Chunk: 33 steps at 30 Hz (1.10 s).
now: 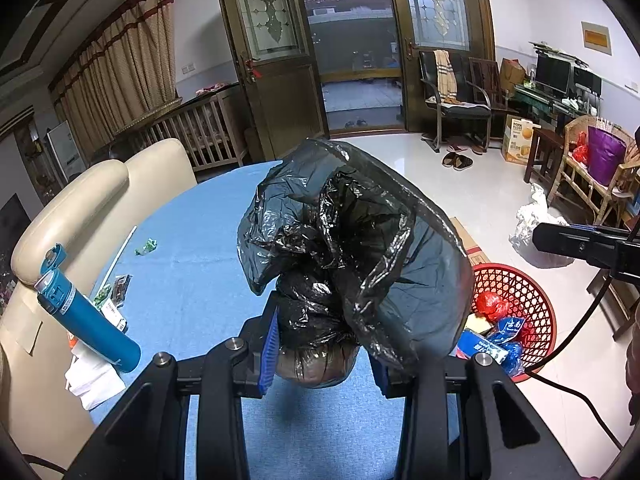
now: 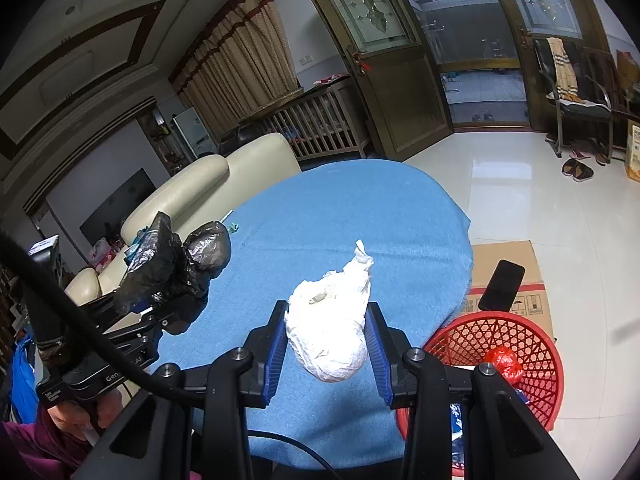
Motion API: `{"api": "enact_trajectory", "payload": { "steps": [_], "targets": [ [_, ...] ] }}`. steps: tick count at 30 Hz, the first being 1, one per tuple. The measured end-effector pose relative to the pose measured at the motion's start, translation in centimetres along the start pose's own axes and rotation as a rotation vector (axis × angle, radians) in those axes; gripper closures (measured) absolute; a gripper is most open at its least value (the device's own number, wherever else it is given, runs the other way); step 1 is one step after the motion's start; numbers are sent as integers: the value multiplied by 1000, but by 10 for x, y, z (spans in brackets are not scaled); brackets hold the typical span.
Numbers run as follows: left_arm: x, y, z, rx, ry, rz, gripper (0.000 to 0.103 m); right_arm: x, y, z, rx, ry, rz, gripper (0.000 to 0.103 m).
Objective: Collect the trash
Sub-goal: 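Lift the black bag and white bag and carry both toward the red wastebasket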
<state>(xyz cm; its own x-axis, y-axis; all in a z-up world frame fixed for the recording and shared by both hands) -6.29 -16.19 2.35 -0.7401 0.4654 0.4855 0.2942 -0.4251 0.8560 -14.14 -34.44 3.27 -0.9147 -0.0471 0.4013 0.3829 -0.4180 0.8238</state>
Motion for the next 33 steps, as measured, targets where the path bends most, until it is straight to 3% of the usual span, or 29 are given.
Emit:
{"api": "enact_trajectory", "payload": {
  "steps": [33],
  "targets": [
    [-14,3,0,-48,-37,40,63,13,0,-14,-51,-28,14,63]
  ]
}}
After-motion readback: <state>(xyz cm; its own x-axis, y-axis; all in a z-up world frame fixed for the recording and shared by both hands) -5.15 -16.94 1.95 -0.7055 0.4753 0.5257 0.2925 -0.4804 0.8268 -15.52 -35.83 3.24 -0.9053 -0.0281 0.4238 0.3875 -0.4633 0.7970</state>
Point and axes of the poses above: each gripper's, at about its wrist camera, not at the fingertips, and x roughly against the way its jaws point, z to its left, y to its top, the point moved 3 cm from there along -x, roughly the way its jaws point, and after that the axes turned 11 degrees about -z, right-handed, at the moved point
